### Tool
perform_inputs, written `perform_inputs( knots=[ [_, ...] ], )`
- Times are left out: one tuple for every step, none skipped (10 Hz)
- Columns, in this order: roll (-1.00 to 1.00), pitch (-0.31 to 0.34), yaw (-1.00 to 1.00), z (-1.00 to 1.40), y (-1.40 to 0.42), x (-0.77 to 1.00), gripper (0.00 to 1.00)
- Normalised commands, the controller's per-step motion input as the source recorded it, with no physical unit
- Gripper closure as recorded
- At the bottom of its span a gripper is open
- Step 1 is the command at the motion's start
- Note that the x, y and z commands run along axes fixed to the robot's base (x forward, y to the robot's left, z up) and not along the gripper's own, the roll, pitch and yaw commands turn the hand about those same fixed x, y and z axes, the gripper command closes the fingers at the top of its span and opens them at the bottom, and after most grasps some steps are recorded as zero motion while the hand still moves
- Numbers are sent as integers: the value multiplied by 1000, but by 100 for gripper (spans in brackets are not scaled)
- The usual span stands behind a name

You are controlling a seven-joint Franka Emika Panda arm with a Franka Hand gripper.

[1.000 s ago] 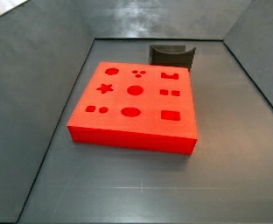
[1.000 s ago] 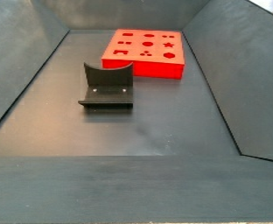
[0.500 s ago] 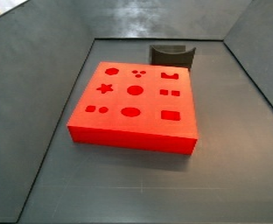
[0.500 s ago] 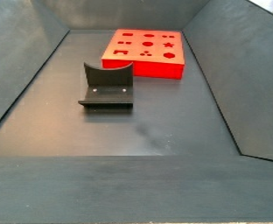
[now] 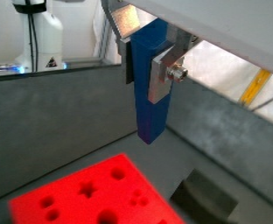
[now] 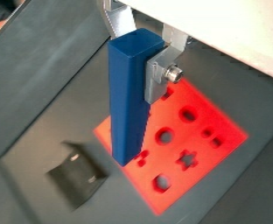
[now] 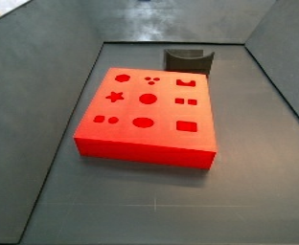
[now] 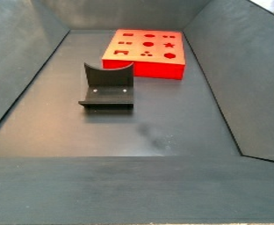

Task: Pick up the rectangle object. Move up. Place the rectangle object on the fixture. Regrasp the rectangle object. Move to above the board. Insert the rectangle object.
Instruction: Move to above the board, then insert the rectangle object.

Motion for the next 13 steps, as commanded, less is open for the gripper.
perform_inputs(
  knots=[
    [-1000, -3, -106, 26, -83, -108, 100],
    [-1000, -9, -104, 10, -48, -91, 100],
    [-1000, -16, -94, 5, -8, -72, 100],
    [-818, -15, -73, 3, 9, -59, 100],
    [-523, -19, -35, -1, 16, -46, 100],
    [-398, -22, -32, -1, 11, -38, 100],
    [-234, -20, -20, 1, 9, -29, 100],
    [0, -11, 0, 0, 0, 0, 100],
    [0, 0, 0, 0, 0, -23, 100],
    [0, 0, 0, 0, 60, 0, 100],
    [0, 19, -631, 0, 0, -34, 100],
    [0, 0, -1000, -20, 0, 0, 100],
    [0, 0, -1000, -34, 0, 0, 100]
  ],
)
